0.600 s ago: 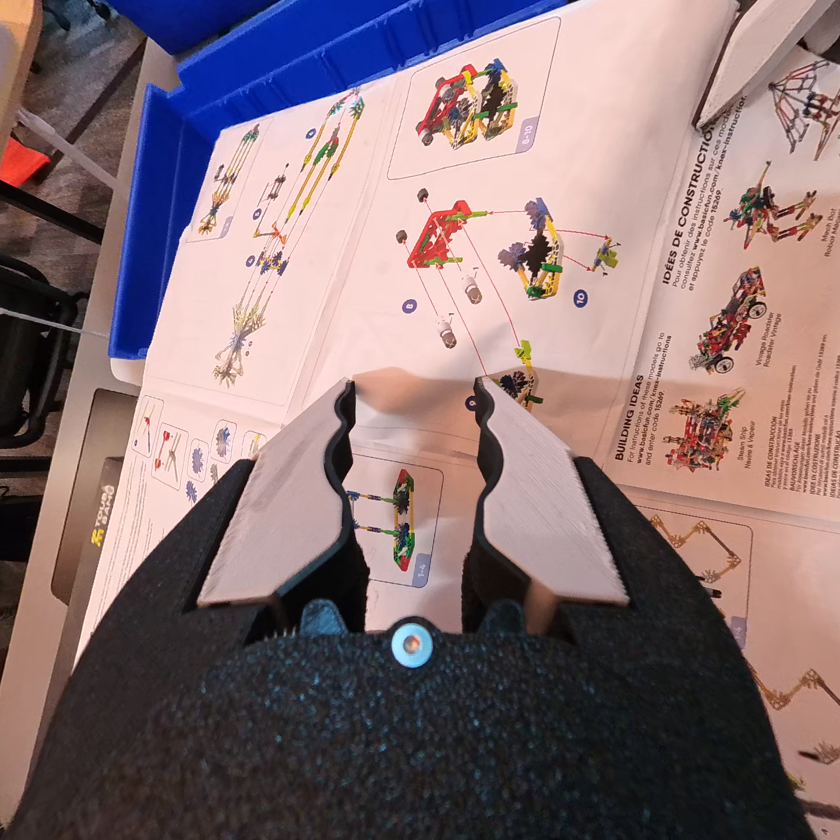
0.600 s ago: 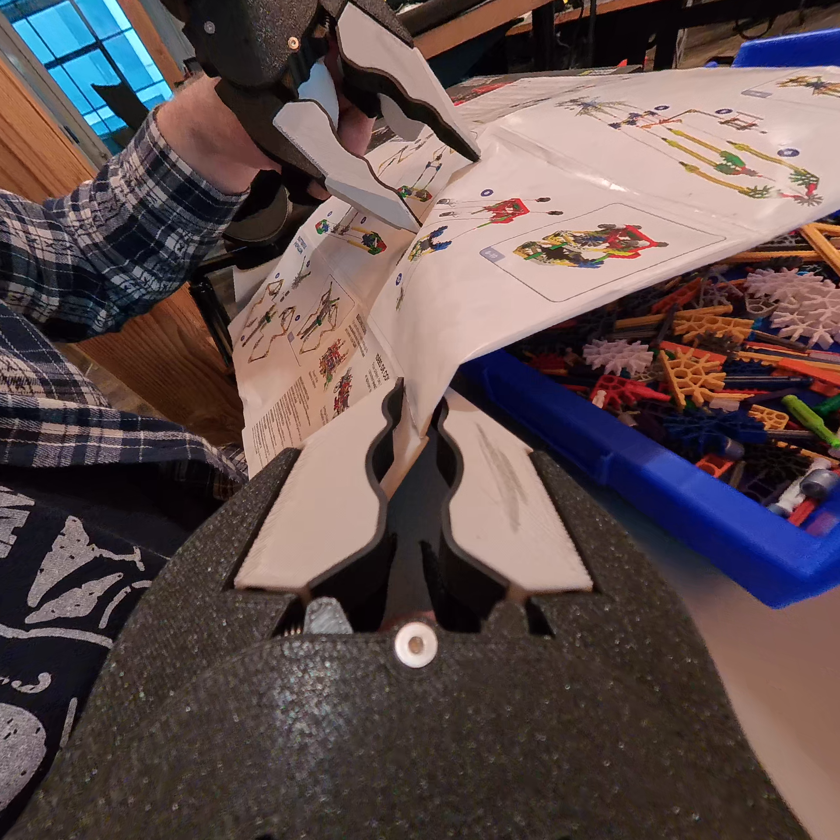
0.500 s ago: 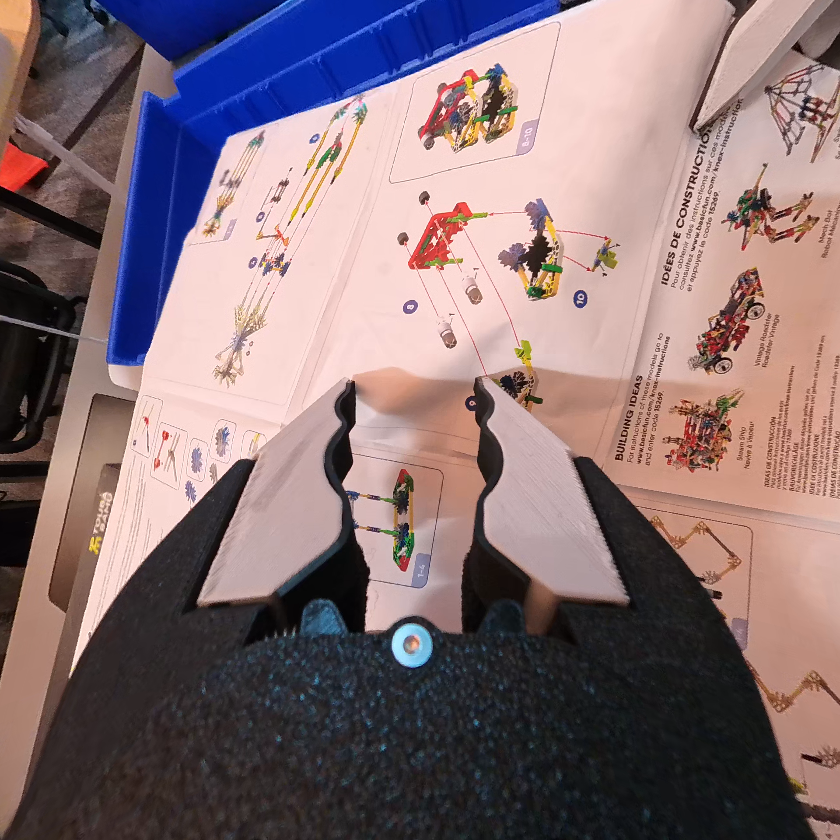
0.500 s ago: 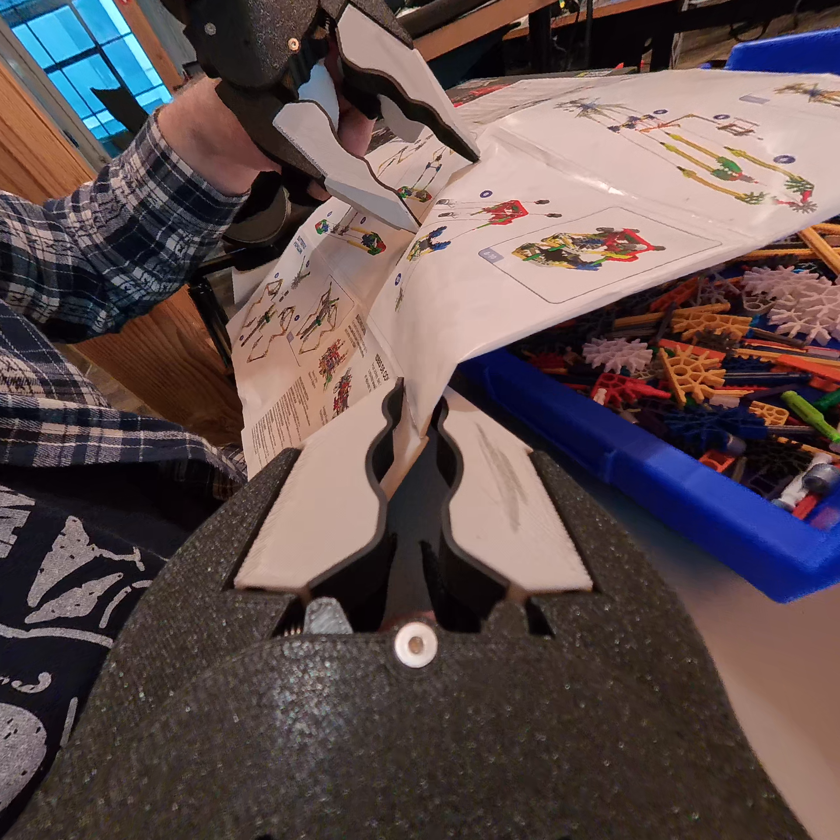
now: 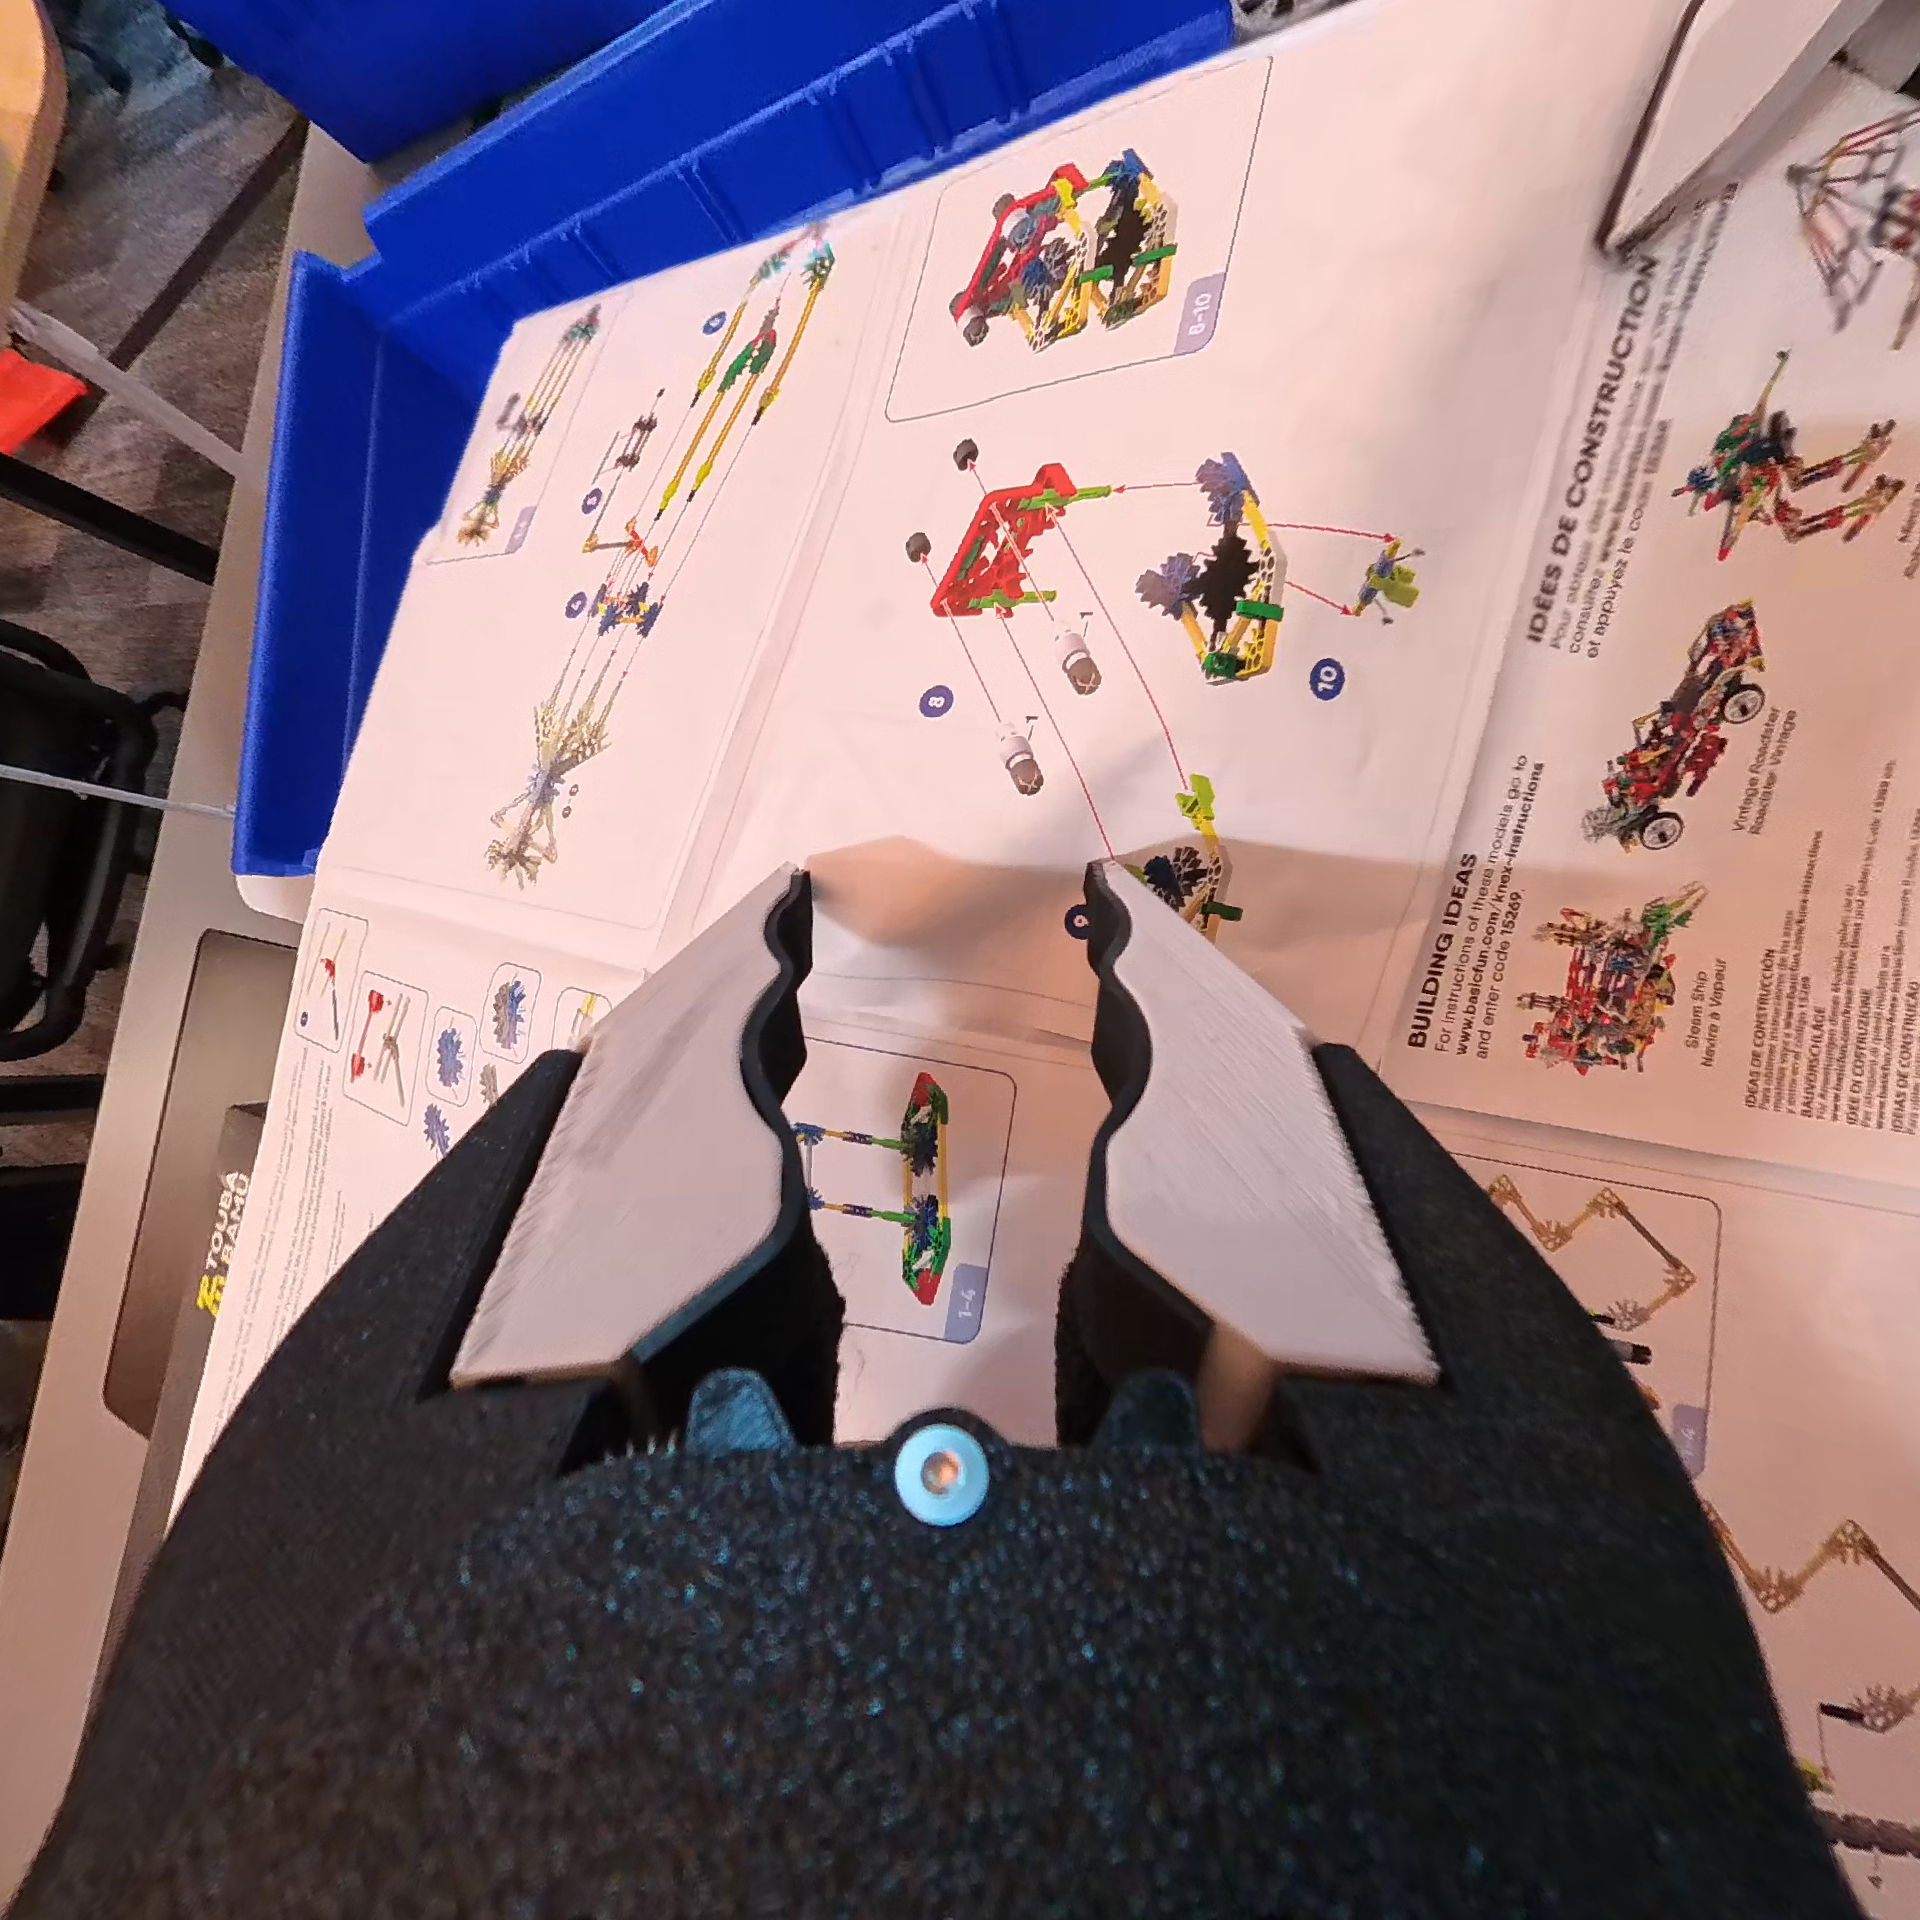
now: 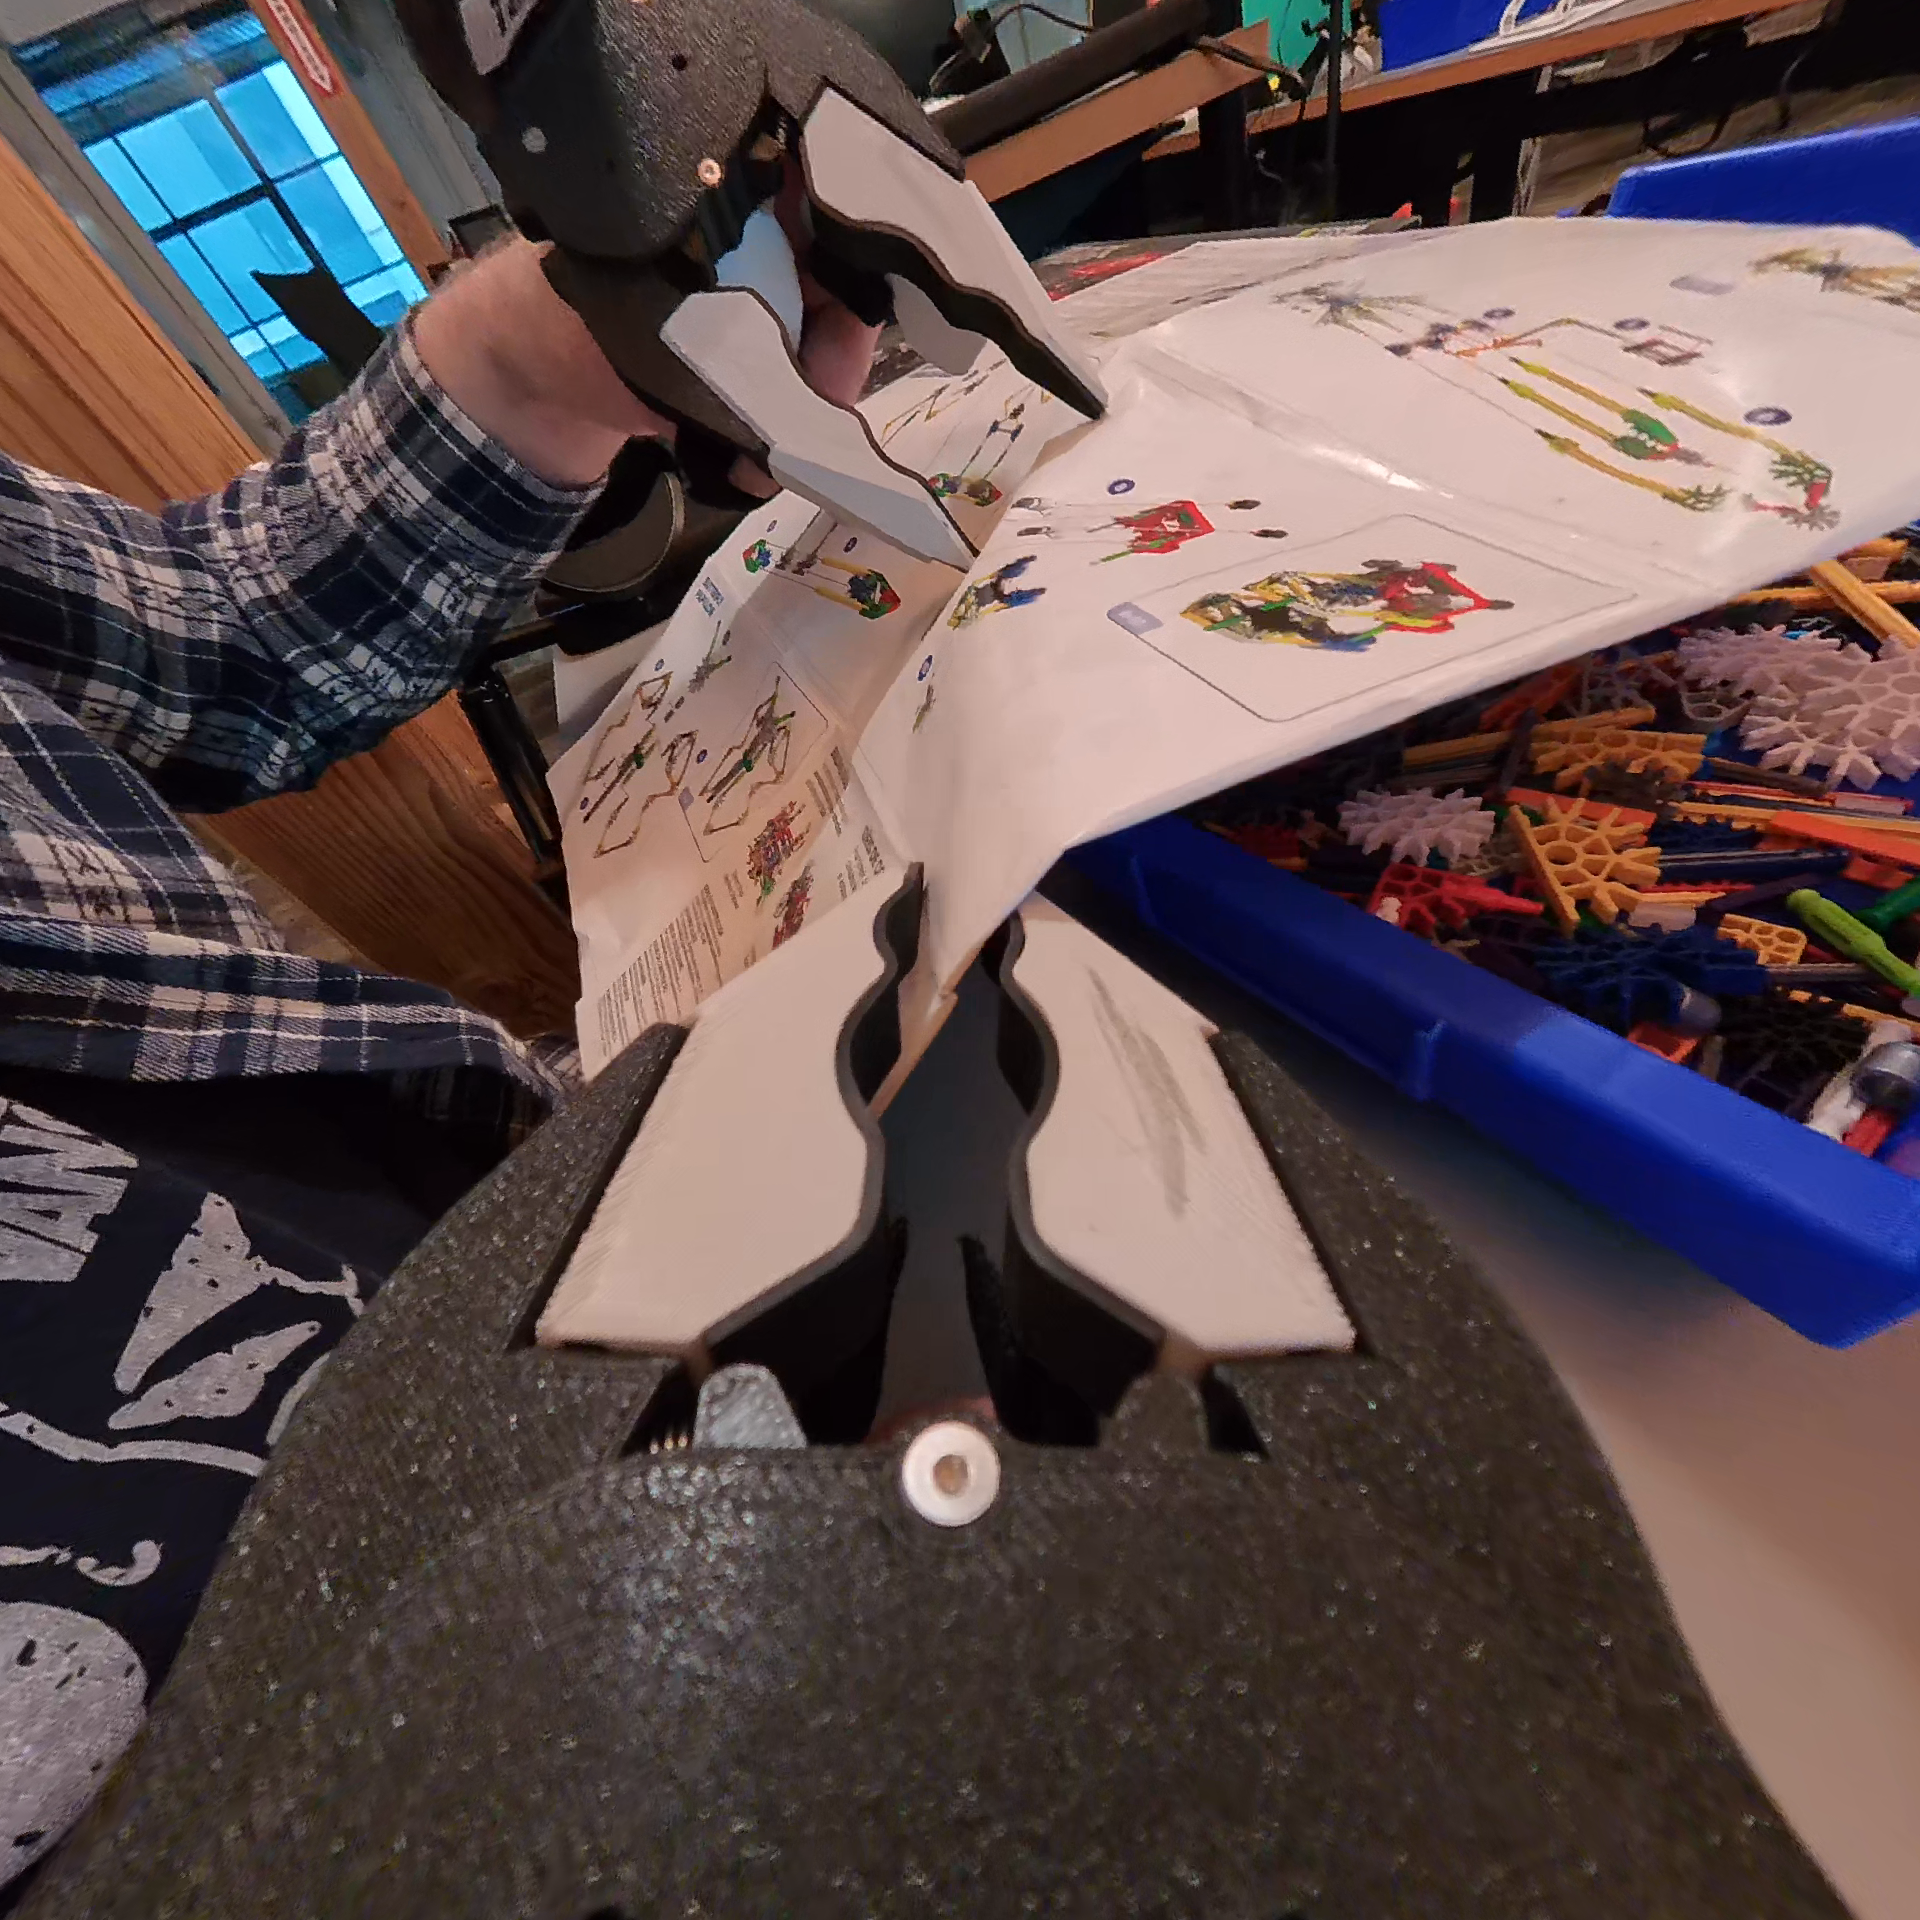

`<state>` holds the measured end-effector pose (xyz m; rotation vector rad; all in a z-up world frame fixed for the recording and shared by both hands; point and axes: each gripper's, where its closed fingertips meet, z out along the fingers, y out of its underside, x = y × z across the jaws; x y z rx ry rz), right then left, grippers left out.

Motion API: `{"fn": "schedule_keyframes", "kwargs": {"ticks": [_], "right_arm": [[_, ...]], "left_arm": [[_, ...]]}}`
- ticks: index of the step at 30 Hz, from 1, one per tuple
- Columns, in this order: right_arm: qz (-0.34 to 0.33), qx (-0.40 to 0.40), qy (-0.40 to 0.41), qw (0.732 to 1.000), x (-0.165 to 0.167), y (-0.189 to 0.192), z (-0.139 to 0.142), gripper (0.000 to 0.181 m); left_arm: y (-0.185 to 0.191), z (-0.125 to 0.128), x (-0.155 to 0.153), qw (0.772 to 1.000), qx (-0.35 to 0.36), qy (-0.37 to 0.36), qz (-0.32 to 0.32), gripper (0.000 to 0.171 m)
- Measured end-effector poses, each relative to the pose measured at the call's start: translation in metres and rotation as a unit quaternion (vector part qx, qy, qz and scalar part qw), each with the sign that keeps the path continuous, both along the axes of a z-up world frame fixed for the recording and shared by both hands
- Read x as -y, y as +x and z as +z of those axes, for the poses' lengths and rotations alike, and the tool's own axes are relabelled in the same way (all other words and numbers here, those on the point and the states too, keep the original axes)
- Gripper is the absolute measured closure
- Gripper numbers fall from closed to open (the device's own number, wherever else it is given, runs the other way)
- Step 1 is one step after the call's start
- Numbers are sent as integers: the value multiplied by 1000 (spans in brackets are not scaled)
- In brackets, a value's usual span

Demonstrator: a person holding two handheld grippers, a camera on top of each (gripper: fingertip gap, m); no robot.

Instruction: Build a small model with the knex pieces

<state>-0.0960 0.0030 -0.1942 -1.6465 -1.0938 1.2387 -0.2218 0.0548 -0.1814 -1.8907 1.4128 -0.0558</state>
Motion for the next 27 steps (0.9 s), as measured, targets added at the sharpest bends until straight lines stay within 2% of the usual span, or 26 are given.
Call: {"fn": "schedule_keyframes", "kwargs": {"ticks": [12, 21, 27], "right_arm": [[-22, 10, -5, 1000, -9, 8, 1, 175], [14, 27, 3, 1000, 4, 7, -3, 176], [11, 43, 5, 999, 3, 8, -10, 178]], "left_arm": [[7, 2, -2, 1000, -4, 5, -2, 121], [8, -2, 7, 999, -22, 4, -22, 124], [8, -3, 8, 999, -21, 6, -24, 125]]}}
